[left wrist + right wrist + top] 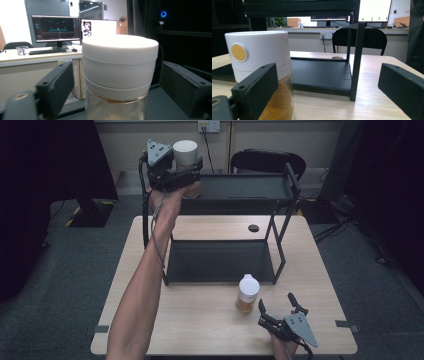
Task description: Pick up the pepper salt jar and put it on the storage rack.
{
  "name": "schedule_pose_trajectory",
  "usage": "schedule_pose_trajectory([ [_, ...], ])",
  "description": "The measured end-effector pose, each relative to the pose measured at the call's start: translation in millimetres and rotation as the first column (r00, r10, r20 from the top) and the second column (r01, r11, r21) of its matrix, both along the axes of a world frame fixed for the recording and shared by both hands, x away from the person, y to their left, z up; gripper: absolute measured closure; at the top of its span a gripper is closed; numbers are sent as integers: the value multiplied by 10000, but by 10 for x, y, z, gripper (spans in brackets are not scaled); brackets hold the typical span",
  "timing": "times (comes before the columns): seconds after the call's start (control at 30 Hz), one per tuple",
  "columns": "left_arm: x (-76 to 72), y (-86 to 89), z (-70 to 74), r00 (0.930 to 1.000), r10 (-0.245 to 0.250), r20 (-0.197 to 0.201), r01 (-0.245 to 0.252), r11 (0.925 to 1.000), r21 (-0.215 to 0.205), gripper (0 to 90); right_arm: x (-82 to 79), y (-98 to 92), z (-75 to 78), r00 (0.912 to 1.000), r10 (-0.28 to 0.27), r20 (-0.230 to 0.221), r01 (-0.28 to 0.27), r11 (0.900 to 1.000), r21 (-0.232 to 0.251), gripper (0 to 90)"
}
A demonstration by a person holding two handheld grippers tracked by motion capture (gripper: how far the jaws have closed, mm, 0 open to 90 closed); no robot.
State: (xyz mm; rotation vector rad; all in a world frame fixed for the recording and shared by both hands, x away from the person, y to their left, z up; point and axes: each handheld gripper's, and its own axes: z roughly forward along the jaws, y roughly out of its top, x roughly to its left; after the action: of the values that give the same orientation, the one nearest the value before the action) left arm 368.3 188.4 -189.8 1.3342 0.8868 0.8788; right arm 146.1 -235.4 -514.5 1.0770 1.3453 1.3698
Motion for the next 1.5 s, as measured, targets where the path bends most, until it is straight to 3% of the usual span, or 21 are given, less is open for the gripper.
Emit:
schedule_pose_trajectory([
  [0.13, -58, 7, -40, 9994, 75, 333, -80, 9998, 162, 35, 1, 0, 1, 10000, 2, -6, -2, 10000, -8, 16],
  [0.2, -82, 14, -34, 9996, 85, 270, -88, 9999, 118, 0, 0, 0, 1, 10000, 4, -2, -4, 10000, -5, 15],
  [0.27, -122, 38, -65, 9992, 14, 410, -13, 10000, -17, 0, 0, -1, 1, 10000, 7, -3, -7, 10000, -5, 15],
  [0.37, -199, 18, -95, 9982, 98, 591, -112, 9997, 221, 0, 1, 0, 1, 10000, 3, 0, -3, 10000, -12, 15],
  [0.53, -311, 42, -243, 9962, -221, 843, 223, 9997, -23, 0, 0, 1, -2, 10000, -3, 12, 3, 10000, -23, 15],
  [0.9, -515, 37, -398, 9902, -852, 1105, 858, 9963, -11, 0, -2, 2, -1, 10000, -10, 9, 10, 10000, -16, 15],
  [1.07, -634, 9, -543, 9861, -979, 1345, 980, 9952, 63, 0, -1, 0, -1, 10000, 0, 8, 0, 10000, -18, 15],
  [1.5, -904, 53, -819, 9858, -1259, 1114, 1257, 9920, 91, 0, -1, -2, -2, 10000, 7, 10, -7, 10000, -10, 15],
])
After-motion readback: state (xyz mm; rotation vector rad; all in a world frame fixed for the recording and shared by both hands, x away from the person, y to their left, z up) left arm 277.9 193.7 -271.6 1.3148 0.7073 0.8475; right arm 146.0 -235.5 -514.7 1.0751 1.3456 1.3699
